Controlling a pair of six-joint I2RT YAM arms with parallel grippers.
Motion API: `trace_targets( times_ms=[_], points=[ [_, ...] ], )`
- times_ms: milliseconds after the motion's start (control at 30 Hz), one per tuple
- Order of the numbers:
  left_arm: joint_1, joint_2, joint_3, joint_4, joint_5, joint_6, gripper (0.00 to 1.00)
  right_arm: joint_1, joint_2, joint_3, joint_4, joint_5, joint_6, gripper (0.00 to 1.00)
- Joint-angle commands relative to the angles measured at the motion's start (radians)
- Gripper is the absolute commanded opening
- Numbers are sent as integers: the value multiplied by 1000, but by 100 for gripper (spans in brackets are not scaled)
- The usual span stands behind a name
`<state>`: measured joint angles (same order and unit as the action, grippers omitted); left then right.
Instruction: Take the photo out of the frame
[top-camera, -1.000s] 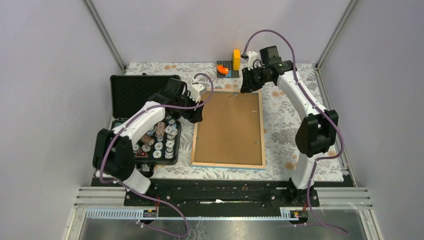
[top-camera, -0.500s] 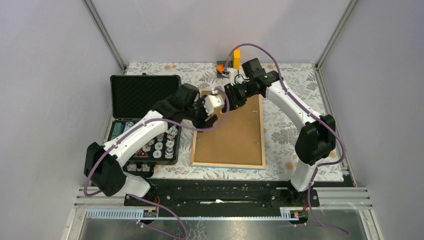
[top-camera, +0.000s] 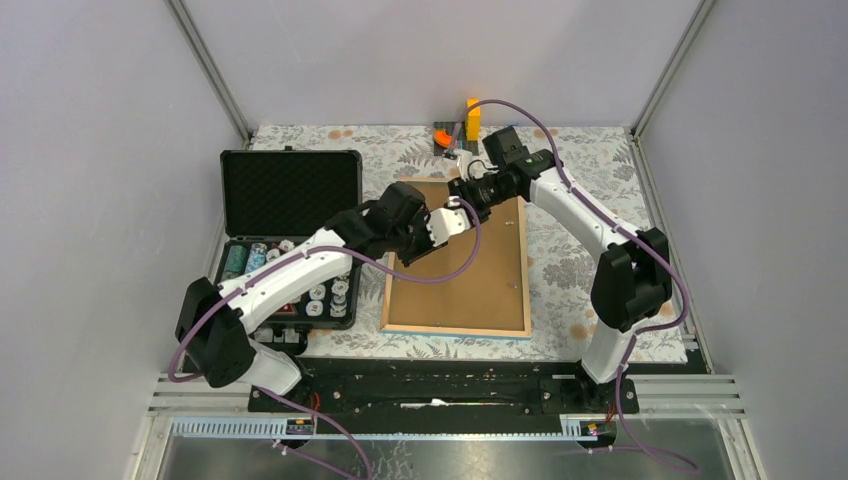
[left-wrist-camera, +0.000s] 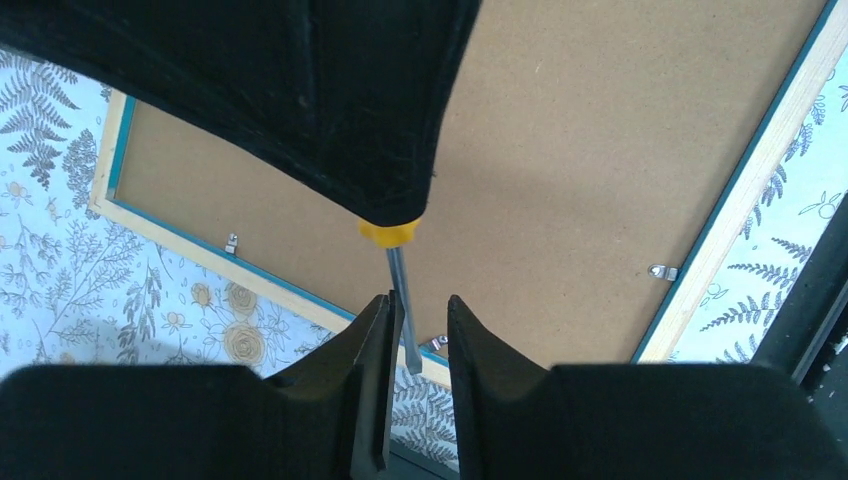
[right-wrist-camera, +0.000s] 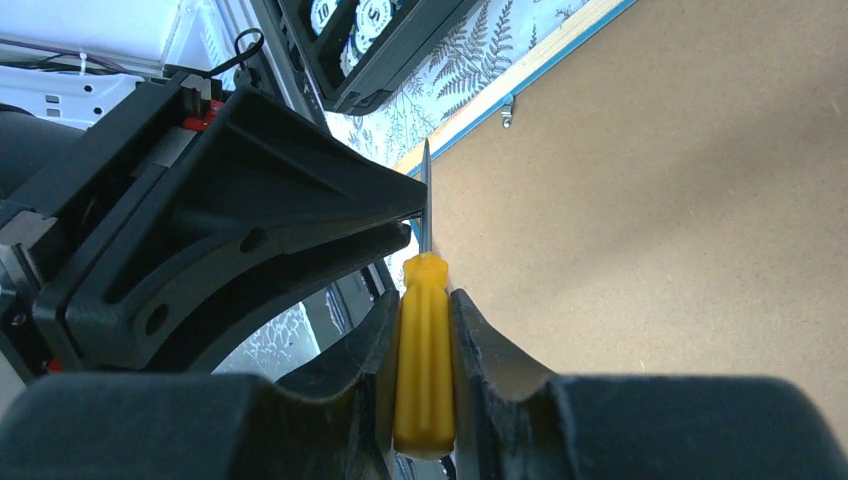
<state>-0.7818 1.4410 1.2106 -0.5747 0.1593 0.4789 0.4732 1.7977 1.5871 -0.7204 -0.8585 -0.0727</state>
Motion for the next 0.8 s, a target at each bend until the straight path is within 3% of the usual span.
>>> trace_targets(
  times_ms=[0,367,467,633,767],
  points=[
    [-13,6,30,32,-34,-11,27,11,-80,-12,8,-66,-1,0],
    [-13,-1,-10,33,19,-68,0,11,-113,-57,-8,-94,-19,0],
    [-13,4,-17,37,28,-86,0,11,-118,-62,-8,-94,-19,0],
    [-13,10,-26,53,43,-109,22,11,-120,-70,-8,-100,-18,0],
    [-12,31,-15,53,47,-111,29,12,-121,-73,-8,-103,-20,0]
  ],
)
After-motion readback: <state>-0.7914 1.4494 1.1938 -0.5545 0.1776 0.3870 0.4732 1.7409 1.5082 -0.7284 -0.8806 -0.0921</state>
